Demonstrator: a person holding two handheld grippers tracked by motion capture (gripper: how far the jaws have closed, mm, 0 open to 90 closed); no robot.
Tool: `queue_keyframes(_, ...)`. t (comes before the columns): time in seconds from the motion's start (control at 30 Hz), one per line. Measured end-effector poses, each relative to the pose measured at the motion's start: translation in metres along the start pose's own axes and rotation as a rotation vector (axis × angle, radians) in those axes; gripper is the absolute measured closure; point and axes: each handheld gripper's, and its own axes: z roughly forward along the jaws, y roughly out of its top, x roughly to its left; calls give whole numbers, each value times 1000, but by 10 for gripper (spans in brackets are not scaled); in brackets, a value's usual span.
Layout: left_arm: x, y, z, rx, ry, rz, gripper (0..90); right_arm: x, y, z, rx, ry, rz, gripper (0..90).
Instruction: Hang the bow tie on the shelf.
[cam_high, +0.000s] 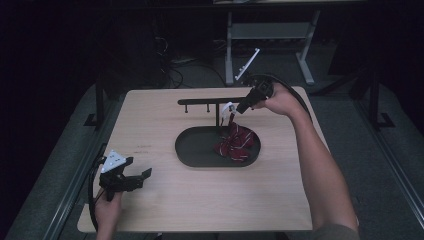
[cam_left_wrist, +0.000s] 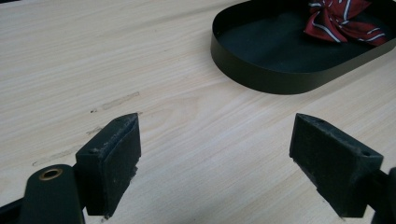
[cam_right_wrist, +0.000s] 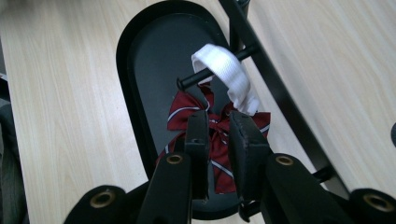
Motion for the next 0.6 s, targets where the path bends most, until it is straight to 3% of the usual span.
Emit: queue_keyframes(0.6,-2,0,0,1,0,9,163,7,-12,1,-25,23,-4,752)
